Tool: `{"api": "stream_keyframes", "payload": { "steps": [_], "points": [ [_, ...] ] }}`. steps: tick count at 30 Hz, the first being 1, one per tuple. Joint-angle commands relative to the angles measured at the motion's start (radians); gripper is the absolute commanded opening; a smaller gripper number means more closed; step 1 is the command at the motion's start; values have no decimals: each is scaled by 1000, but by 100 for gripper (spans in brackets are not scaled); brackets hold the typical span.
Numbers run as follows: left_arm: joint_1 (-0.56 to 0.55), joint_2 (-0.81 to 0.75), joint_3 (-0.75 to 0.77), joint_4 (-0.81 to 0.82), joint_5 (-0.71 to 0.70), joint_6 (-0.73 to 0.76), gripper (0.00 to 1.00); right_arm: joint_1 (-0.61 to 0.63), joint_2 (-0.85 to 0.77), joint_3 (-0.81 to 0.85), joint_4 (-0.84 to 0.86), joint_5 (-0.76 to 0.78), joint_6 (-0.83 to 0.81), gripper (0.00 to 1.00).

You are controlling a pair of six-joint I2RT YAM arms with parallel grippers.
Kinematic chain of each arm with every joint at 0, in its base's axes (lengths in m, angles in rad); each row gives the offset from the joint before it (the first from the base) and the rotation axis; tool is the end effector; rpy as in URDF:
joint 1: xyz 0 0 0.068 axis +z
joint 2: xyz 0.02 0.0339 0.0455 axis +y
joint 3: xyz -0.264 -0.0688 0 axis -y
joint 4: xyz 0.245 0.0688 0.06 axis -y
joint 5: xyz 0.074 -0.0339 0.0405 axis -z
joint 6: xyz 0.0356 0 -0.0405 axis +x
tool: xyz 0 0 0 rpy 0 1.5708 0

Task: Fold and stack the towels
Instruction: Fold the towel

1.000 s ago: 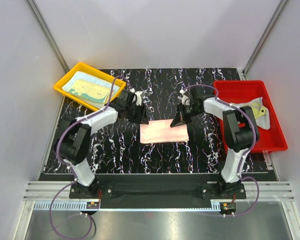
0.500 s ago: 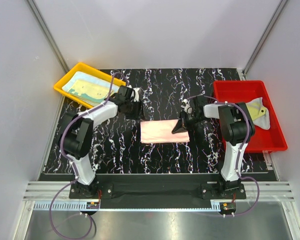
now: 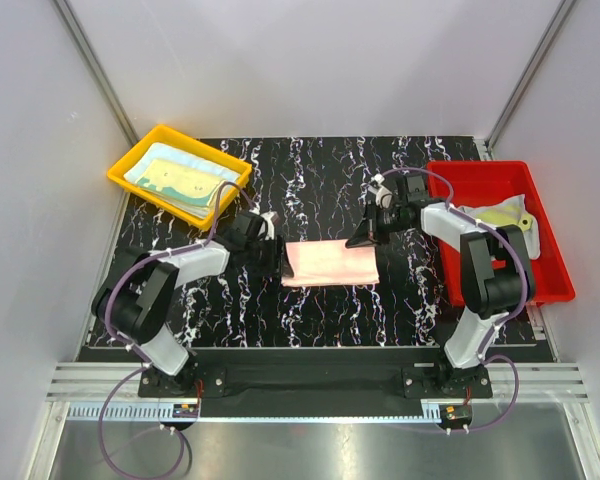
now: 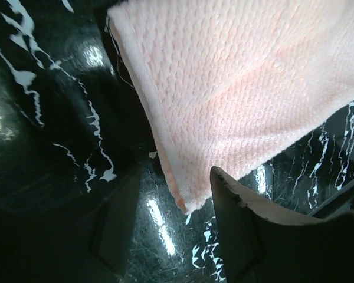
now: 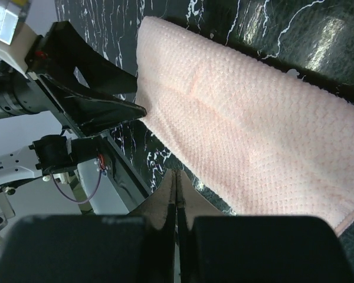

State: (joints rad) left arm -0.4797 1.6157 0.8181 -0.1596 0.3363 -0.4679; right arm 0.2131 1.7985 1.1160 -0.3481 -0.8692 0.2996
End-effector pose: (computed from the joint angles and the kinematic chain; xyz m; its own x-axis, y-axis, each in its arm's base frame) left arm 0.2677 -0.1525 0.1558 -0.9199 -0.0014 -0.3922 0.2122 0.8393 -0.5005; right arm 0.3436 0.1022 0.1795 -0.9545 -0.0116 -0.2981 -0.2499 0.5769 0.7777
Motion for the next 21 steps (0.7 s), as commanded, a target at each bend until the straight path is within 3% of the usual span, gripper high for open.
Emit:
{"api": "stream_keyframes", "payload": {
  "steps": [1, 12, 21],
  "points": [
    [-8, 32, -19, 150, -8, -70, 56, -1, -65, -2, -43, 33, -33, 2],
    [-22, 113, 19, 19, -151, -205, 53, 0, -125, -4, -83, 55, -65, 2],
    [-63, 164, 91, -96, -233, -209, 42, -1, -143, -13, -100, 53, -97, 2]
  ]
}}
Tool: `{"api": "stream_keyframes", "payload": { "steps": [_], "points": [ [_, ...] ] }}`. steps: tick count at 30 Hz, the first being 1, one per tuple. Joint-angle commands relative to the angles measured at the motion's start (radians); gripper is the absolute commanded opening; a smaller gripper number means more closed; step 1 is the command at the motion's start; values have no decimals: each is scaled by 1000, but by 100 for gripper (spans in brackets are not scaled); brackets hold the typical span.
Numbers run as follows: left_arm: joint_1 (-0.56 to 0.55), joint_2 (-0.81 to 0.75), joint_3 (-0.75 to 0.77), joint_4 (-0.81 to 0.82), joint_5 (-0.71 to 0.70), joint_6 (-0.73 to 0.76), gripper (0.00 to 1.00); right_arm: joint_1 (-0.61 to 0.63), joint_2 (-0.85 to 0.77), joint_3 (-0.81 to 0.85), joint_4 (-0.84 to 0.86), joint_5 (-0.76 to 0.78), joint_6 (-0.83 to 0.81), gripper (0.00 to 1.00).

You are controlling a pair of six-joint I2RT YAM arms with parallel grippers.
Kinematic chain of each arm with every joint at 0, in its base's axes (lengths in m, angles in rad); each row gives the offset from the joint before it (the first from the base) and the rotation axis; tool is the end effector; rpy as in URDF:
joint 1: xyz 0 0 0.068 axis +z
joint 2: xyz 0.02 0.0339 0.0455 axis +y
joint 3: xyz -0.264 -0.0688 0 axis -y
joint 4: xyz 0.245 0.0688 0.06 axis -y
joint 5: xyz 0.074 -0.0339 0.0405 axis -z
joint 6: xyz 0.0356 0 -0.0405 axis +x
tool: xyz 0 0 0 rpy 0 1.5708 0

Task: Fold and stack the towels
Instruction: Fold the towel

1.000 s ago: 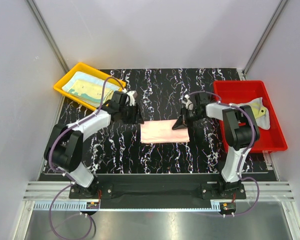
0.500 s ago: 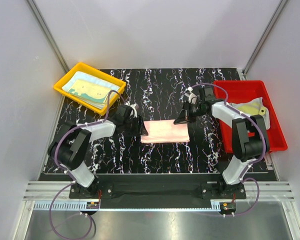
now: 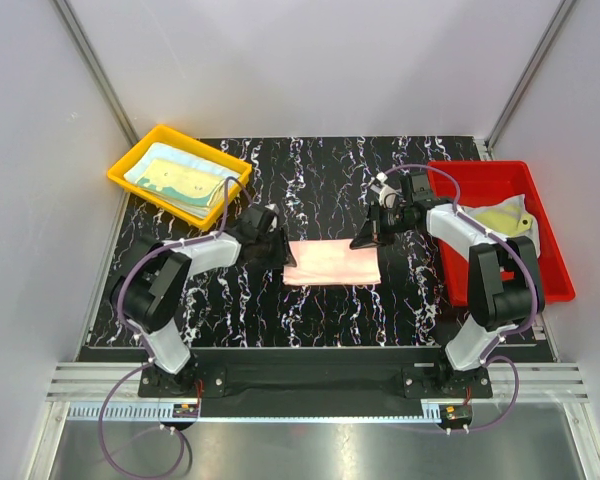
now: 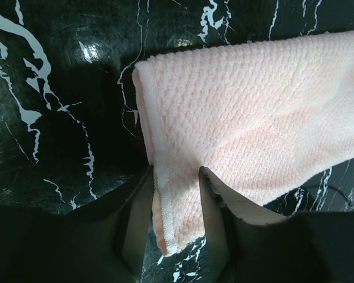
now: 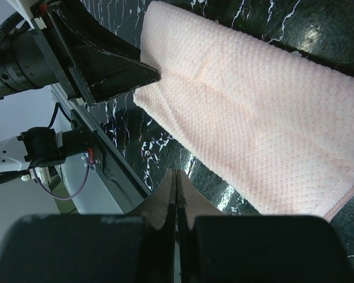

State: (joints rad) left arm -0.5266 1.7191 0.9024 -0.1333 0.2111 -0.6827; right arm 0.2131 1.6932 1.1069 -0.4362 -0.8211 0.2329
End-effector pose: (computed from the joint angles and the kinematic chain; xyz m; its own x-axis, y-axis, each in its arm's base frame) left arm 0.2848 -0.1742 0.1486 -0.9221 -0.1775 -0.3438 0.0194 0.8663 -0.4992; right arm 0.3275 0.0975 0.2061 -0.9309 -0.0405 -0.3630 -0.3105 0.6112 0.7280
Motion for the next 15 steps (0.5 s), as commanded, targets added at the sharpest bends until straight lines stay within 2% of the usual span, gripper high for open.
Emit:
{"api": "stream_keyframes", "payload": {
  "steps": [1, 5, 6, 9, 14, 15],
  "points": [
    [-19, 72, 18, -135, -121, 6, 40, -3, -40, -5, -12, 7, -32, 3],
    [-36, 106, 55, -155, -125, 5, 21, -3, -47, -9, -7, 0, -38, 3],
    [-39, 112, 61, -157, -124, 3, 11, -1, -49, -9, -7, 0, -40, 3],
    [-46, 132, 87, -181, -131, 15, 0, -3, -50, -1, -24, -1, -56, 3],
    [-44, 79, 191, -319, -200, 110, 0, -3, -59, 11, -45, 2, -73, 4],
    [-44, 68, 213, -339, -216, 176, 0, -3, -63, 13, -47, 2, -73, 4]
  ]
}}
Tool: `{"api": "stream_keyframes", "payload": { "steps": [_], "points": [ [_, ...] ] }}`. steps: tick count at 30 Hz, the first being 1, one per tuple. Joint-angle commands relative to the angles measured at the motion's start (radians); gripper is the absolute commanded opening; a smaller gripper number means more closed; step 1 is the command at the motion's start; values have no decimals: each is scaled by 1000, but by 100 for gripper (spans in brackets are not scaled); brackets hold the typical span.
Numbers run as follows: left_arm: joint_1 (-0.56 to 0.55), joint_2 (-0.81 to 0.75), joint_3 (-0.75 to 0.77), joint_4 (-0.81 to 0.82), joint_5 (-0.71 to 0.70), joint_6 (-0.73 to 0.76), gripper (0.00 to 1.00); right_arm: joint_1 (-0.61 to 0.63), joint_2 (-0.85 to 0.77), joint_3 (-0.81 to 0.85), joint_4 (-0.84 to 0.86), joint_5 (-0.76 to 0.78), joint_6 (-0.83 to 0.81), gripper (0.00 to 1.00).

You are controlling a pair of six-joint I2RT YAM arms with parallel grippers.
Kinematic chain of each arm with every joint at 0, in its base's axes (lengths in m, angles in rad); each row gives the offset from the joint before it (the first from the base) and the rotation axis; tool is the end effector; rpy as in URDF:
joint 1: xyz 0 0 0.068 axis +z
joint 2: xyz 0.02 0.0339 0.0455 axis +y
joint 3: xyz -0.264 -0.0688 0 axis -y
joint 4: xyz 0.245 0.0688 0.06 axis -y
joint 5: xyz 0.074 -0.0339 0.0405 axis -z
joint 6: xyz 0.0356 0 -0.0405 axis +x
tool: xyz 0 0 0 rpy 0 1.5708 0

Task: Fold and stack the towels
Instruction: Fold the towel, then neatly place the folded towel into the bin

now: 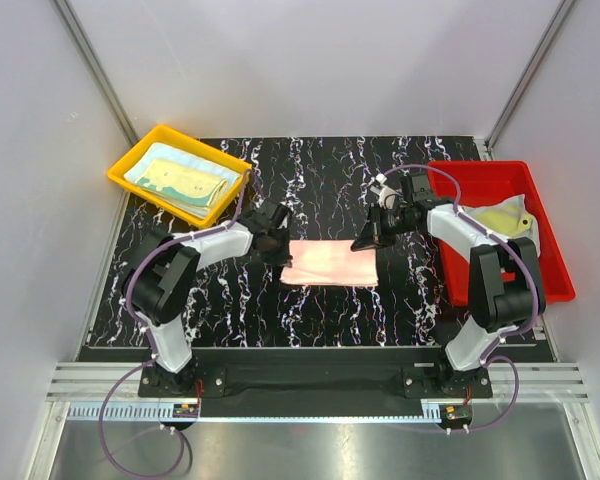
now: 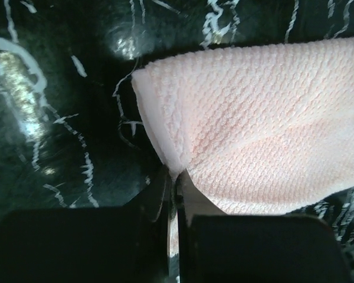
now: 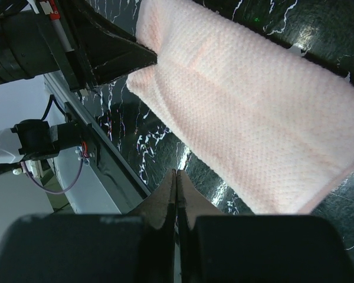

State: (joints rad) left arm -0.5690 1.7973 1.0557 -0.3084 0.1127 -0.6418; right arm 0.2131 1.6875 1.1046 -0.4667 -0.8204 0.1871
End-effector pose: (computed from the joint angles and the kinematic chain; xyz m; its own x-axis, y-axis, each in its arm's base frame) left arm 0.2968 -0.1946 0.1546 -0.9341 -0.1087 -0.3402 0.0291 0.9262 -0.3760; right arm 0.3241 0.0968 0.2057 -0.9259 -0.0706 -0.3712 -0.3338 0.6133 0.7159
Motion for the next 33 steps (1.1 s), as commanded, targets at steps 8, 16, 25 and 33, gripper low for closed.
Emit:
{"api": "stream_keyframes", "payload": {
  "steps": [8, 16, 25, 33],
  "points": [
    [24, -90, 213, -382, -287, 387, 0, -3, -71, 50, -10, -2, -17, 4],
    [147, -171, 227, -336, -438, 603, 0, -3, -72, 93, -12, -6, -12, 4],
    [323, -113, 383, -308, -527, 725, 0, -3, -8, 158, -1, -11, -21, 4],
    [443, 8, 590, -279, -556, 826, 0, -3, 38, 181, 13, -16, -25, 4]
  ]
}}
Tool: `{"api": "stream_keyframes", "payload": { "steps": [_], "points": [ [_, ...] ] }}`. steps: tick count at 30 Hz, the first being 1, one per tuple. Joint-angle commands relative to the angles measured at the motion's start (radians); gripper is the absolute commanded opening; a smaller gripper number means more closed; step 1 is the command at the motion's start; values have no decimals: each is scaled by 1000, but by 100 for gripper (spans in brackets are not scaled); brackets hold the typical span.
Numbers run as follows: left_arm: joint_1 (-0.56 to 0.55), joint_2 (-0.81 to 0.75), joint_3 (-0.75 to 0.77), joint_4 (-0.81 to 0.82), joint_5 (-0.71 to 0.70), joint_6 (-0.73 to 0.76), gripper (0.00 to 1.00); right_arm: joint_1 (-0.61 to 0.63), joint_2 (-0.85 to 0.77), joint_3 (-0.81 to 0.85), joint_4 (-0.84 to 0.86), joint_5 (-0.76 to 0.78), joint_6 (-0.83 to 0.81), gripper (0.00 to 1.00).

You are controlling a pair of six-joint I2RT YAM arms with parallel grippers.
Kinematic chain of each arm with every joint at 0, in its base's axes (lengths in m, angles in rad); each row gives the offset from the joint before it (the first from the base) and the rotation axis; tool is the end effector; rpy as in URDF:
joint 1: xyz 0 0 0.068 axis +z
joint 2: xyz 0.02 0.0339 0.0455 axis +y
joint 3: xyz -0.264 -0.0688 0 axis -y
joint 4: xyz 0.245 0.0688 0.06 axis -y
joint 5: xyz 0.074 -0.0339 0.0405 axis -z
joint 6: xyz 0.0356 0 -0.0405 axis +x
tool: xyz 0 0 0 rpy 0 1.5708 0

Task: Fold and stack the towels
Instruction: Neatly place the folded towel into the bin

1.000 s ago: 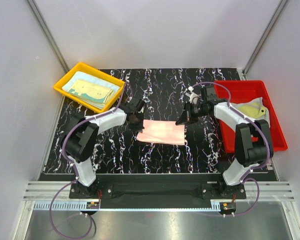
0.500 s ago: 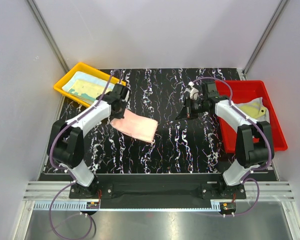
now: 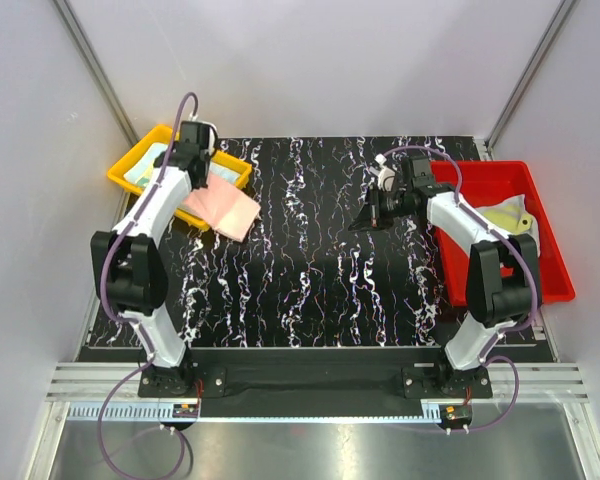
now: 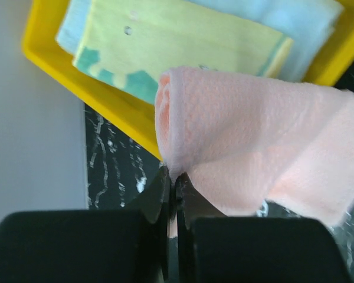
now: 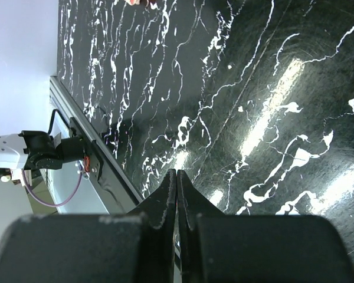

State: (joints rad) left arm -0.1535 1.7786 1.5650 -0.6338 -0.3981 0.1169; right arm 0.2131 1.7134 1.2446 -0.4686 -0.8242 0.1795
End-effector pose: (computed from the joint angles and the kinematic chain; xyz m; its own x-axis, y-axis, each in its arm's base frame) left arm 0.3948 -0.0471 0.2985 -0.7488 0.2246 -0.6235 -0.0255 0.9303 0.3658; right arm 0.3476 0.1020 0.2385 -0.8766 -0.0656 -0.4767 -0.4185 0.5931 0.6878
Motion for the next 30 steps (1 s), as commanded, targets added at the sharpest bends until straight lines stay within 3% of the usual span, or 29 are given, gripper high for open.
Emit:
{"api": "stream_keyframes", "payload": {
  "steps": [1, 9, 16, 19, 20, 21, 22, 23, 30],
  "points": [
    [47, 36, 116, 49, -48, 93, 0, -1, 14, 42, 15, -9, -20, 4],
    [133, 168, 288, 112, -67, 211, 0, -9, 25, 65, -1, -1, -25, 4],
    [242, 278, 435, 187, -10, 230, 0, -21, 22, 92, -41, 30, -51, 4],
    [310, 350, 512, 175, 68, 172, 0, -27, 15, 92, -42, 42, -58, 7],
    [328, 405, 559, 163, 74, 162, 4, -30, 15, 95, -47, 54, -58, 9],
    [333, 425, 570, 167, 64, 147, 17, -29, 17, 95, -44, 62, -57, 10],
    [338, 441, 582, 163, 61, 123, 49, -32, 17, 93, -45, 68, -61, 10],
    [336, 456, 592, 157, 47, 118, 59, -32, 15, 87, -39, 72, -58, 10],
    [254, 371, 544, 93, 51, 41, 68, -31, 12, 82, 10, 72, 0, 11]
  ]
}}
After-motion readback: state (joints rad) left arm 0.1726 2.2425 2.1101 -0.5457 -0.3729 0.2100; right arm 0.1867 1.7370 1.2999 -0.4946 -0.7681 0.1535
